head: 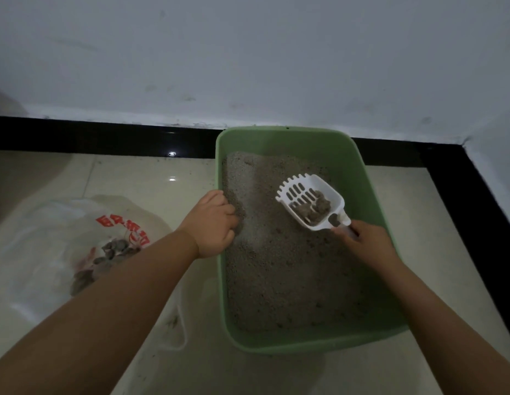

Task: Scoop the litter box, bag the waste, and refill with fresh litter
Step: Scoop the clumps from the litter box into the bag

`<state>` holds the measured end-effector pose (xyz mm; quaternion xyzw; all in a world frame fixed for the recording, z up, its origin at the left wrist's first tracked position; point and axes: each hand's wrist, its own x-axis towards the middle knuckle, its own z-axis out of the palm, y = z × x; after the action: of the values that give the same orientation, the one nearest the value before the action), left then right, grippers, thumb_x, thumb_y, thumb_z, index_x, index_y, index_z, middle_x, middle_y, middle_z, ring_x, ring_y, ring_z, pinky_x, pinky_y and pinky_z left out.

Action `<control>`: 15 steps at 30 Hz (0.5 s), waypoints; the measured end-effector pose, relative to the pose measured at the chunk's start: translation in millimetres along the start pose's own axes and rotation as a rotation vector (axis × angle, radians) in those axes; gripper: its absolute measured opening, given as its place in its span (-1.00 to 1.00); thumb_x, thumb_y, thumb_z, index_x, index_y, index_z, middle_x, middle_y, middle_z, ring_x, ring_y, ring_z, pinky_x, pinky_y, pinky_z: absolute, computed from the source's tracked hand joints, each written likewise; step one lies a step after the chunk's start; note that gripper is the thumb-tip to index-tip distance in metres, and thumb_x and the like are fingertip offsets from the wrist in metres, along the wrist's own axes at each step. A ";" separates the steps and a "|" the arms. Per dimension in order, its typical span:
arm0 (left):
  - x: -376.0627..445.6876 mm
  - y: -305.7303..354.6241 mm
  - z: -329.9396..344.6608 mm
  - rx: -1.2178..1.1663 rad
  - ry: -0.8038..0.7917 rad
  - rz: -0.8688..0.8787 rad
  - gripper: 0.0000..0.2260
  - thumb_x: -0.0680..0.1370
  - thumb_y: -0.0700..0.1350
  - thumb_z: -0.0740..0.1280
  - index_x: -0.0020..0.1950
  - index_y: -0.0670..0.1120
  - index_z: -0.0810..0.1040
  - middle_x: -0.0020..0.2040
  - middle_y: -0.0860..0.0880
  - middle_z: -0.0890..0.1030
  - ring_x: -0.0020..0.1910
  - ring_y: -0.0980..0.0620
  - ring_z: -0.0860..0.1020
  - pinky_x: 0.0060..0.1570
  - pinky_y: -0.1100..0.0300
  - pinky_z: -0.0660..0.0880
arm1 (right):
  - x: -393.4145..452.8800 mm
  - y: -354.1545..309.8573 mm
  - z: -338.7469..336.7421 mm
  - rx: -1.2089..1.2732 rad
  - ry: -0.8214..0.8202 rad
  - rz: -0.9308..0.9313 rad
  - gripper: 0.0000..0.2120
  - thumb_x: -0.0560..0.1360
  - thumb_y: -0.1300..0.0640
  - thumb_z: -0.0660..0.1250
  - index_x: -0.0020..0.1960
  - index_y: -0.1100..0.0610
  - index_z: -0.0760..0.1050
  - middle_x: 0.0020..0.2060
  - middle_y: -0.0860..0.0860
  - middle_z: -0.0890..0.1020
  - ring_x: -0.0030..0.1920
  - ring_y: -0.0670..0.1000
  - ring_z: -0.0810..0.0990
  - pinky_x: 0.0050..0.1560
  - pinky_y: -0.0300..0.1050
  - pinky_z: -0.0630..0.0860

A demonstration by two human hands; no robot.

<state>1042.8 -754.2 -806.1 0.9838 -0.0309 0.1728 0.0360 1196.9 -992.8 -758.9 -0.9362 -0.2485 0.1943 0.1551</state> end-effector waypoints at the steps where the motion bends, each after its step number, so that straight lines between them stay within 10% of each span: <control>1: -1.5 -0.2 2.0 -0.011 0.019 -0.010 -0.70 0.29 -0.08 0.08 -0.51 -0.09 0.56 -0.51 0.00 0.46 -0.29 0.02 0.36 0.07 0.13 0.25 | 3.3 0.6 -1.0 -0.028 -0.043 0.013 -0.76 0.55 0.02 0.24 -0.23 0.13 0.46 -0.45 -0.01 0.42 -0.41 -0.06 0.38 -0.41 -0.24 0.24; 15: -20.8 -12.8 11.0 -0.141 -0.007 -0.006 -0.71 0.39 -0.08 0.11 -0.11 -0.22 0.52 -0.12 -0.22 0.62 0.10 -0.09 0.36 0.28 0.03 0.25 | 62.4 -76.5 22.7 -0.153 -0.176 -0.035 -0.66 0.60 -0.01 0.09 -0.27 0.16 0.29 -0.46 0.01 0.28 -0.30 0.07 0.37 -0.46 -0.22 0.17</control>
<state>1028.0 -741.3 -824.3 0.9796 -0.0401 0.1664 0.1055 1205.8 -892.2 -767.1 -0.9201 -0.2918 0.2534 0.0641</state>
